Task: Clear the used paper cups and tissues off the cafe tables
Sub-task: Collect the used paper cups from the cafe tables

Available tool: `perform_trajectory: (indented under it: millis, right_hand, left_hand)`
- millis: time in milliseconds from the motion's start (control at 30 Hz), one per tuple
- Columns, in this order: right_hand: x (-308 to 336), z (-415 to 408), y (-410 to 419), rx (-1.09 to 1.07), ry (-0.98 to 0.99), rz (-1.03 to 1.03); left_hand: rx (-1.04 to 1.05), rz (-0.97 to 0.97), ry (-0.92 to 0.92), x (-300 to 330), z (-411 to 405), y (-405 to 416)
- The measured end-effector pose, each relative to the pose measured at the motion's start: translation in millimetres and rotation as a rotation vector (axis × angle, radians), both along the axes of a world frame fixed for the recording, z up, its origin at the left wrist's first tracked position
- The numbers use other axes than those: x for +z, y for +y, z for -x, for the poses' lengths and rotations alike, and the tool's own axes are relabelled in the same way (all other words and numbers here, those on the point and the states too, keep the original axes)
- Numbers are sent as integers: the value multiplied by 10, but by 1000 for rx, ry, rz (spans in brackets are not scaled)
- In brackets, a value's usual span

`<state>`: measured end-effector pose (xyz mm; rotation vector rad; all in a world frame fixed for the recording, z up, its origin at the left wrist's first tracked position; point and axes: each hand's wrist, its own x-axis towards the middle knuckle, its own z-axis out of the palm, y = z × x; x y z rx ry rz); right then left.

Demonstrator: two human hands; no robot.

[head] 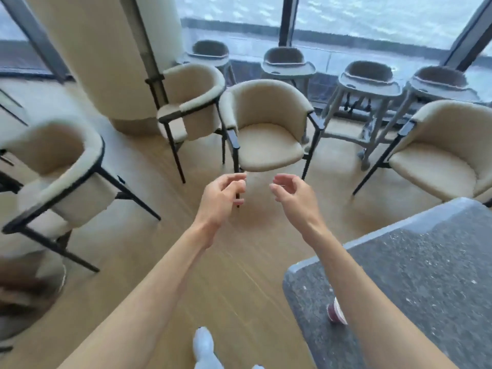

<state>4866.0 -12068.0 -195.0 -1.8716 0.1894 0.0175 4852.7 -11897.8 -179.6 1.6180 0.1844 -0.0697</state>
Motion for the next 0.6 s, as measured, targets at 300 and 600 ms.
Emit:
perform_trajectory:
  millis: [300,600]
  right_hand:
    - [489,491,2061,536,-67,-73]
    - [804,1998,4230,901,-73,-180]
  left_hand:
    - [522,-15,-95,468,1389,1774]
    - [950,27,-209,763,3473,3449]
